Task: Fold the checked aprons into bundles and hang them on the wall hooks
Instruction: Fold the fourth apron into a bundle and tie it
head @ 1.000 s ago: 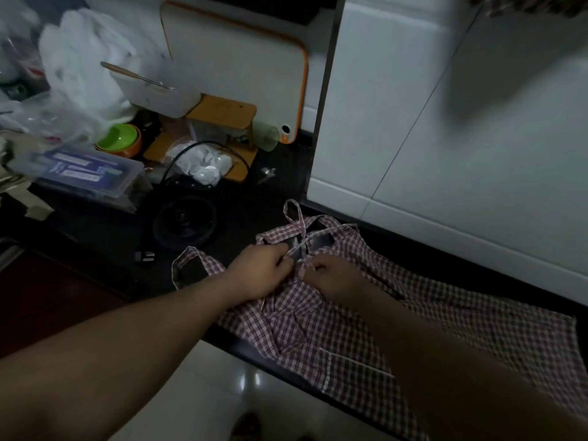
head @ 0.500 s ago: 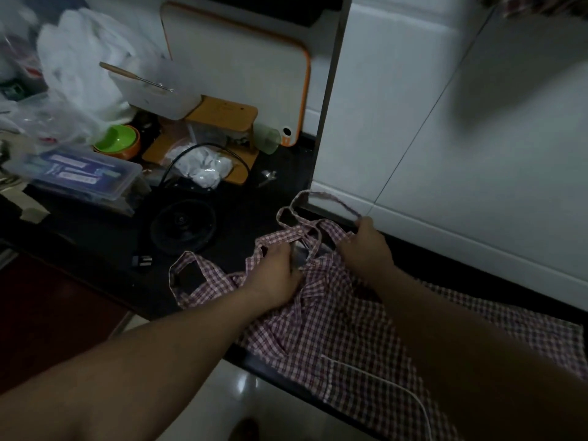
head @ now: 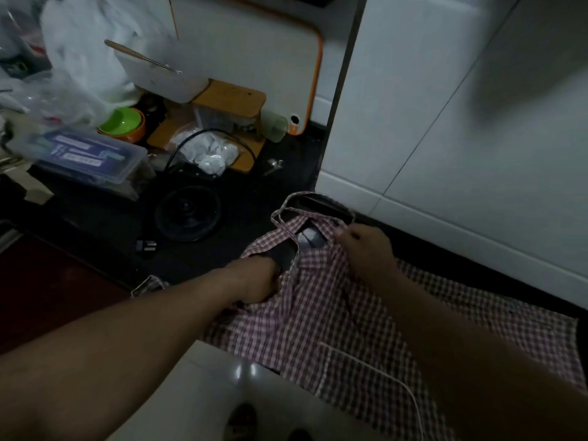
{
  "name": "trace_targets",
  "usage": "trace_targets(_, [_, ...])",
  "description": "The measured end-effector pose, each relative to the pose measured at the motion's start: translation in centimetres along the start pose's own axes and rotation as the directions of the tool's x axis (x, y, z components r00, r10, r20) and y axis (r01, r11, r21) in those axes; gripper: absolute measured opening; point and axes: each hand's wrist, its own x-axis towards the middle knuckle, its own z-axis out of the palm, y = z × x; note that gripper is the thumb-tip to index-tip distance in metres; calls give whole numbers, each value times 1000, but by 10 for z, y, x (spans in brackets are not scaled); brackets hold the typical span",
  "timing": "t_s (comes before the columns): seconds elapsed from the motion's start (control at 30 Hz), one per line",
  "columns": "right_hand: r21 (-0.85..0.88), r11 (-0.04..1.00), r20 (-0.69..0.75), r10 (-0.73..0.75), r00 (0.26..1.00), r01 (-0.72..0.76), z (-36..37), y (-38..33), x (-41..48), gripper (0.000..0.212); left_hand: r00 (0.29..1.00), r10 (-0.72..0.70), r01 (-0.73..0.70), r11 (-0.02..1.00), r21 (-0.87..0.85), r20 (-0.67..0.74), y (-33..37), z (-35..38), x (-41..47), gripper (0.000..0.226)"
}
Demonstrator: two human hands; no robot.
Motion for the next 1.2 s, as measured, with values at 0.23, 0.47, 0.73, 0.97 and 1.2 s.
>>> trace_targets(0.23, [352,914,106,175,979,-201,-16,-16,20,45,967,-145,45,906,-421,-208,-1,-15,-13,43])
trace_targets(0.47, [-74,962,633,248,734,-262,-38,42,-20,38,988,-30,-21,946,-324,-151,17,-1,-8,24])
trace_targets(0.73, [-188,979,-6,81,997,-81,-47,71,-16,34,647,65,-212,972,-98,-760,16,1,8,19])
trace_targets(0.97, [-67,970,408,239,881,-232,-69,98,-21,36,739,171,-335,932,-135,-651,46,-29,26,23])
trace_targets(1.2, [-178,966,504,255,825,-190,-76,115,-40,52,956,272,-292,916,275,112,20,-18,18,24])
